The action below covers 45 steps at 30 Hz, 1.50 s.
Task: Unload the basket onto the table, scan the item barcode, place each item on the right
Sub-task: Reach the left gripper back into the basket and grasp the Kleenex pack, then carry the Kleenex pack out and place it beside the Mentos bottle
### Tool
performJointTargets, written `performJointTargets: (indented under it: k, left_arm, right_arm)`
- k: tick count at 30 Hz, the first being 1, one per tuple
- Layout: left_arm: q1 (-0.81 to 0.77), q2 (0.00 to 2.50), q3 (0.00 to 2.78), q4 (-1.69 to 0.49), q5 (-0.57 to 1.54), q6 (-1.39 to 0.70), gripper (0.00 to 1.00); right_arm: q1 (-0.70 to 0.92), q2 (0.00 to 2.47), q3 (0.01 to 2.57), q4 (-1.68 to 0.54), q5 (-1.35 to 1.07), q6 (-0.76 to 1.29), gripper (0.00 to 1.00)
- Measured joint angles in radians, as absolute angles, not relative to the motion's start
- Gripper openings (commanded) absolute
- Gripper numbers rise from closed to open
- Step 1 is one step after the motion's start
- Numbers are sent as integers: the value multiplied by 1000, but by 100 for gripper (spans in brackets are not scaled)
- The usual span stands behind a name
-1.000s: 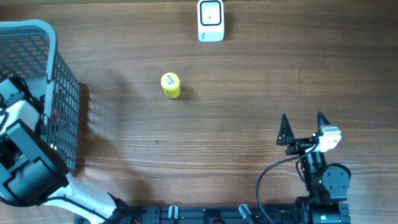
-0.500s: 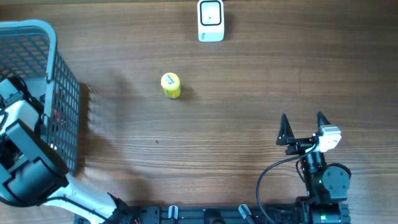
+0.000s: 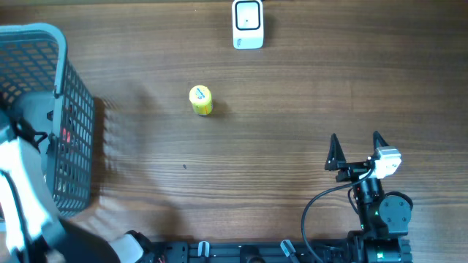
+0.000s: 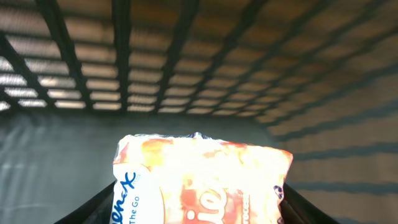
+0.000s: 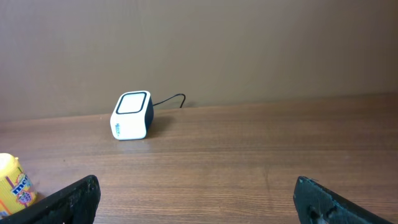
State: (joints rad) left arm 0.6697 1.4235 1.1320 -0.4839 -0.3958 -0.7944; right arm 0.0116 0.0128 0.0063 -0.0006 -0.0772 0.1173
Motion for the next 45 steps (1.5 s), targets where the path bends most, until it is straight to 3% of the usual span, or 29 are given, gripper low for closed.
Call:
performJointTargets:
  k: [4, 12, 19, 22, 38, 45]
  left_arm:
    - [670, 1217, 1132, -486, -298, -795, 65]
    - [633, 918, 1132, -440, 37, -811, 65]
    - [407, 892, 1132, -477, 234, -817, 65]
    - [226, 972, 1132, -532, 260, -784, 64]
    - [-442, 1554, 1132, -657, 46, -583, 68]
    - [-656, 1691, 1132, -640, -180, -563, 89]
  right_arm:
    - [12, 13, 6, -1, -77, 117, 100]
    - [12, 13, 6, -1, -77, 117, 100]
    - [12, 13, 6, -1, -77, 117, 100]
    - [12, 13, 6, -1, -77, 117, 100]
    - [12, 13, 6, -1, -77, 117, 100]
    - [12, 13, 6, -1, -77, 117, 100]
